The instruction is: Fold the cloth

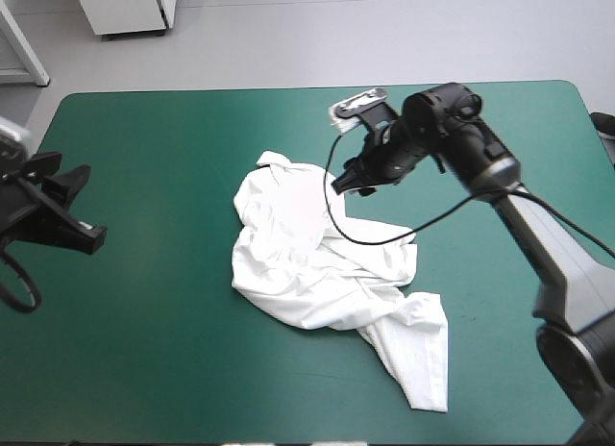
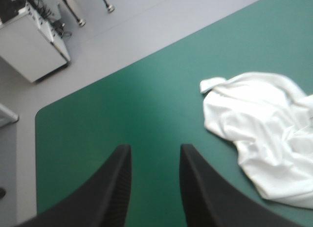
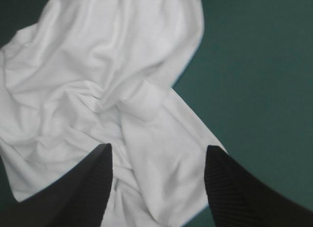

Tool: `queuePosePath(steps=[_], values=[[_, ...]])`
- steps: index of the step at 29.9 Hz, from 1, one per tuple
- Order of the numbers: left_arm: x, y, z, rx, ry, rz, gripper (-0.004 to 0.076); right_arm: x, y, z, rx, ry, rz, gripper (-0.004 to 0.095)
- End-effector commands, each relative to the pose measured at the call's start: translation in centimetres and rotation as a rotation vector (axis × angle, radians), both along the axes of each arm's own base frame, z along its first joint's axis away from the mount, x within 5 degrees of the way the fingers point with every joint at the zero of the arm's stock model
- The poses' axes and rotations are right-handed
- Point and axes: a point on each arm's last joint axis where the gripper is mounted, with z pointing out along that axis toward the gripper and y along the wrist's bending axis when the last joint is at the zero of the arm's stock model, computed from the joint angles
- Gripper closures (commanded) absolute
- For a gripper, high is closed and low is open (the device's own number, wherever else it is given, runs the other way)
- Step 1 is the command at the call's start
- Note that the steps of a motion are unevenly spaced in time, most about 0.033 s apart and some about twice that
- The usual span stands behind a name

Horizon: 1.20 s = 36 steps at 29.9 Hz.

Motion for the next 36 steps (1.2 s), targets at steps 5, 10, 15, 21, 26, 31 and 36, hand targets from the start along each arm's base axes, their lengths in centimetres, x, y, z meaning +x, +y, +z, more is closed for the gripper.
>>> queuePosePath(steps=[5,10,15,21,26,31,36], values=[[9.5,-2.7,-3.1,0.134,0.115,0.046,0.04,-9.0,-6.9,2.3,-0.066,-0.071,-0.117,0.0367],[15.8,-4.9,-7.8,0.199,0.265,0.036,0.0342,-14.4,-9.4,0.5,-0.049,-0.04,-0.144,0.0367],[22.4,-5.9,-13.3,0.139,0.395,0.035,0.0342,-17.8,-10.4,-0.4,0.017,-0.018,-0.13,0.0367],[28.4,-4.7,-18.7,0.012,0.581,0.026,0.0342,-18.3,-10.5,-0.3,0.04,-0.019,-0.125,0.0367],[30.7,-6.0,-20.1,-0.029,0.594,-0.061,0.0342,-17.9,-10.2,-0.7,0.036,0.004,-0.116,0.0367],[31.4,-7.3,-21.6,-0.047,0.636,-0.125,0.0342,-17.4,-9.8,-1.3,0.035,0.035,-0.113,0.0367],[31.7,-8.6,-23.1,-0.01,0.667,-0.161,0.0342,-17.3,-9.6,-1.4,0.042,0.049,-0.11,0.0367]])
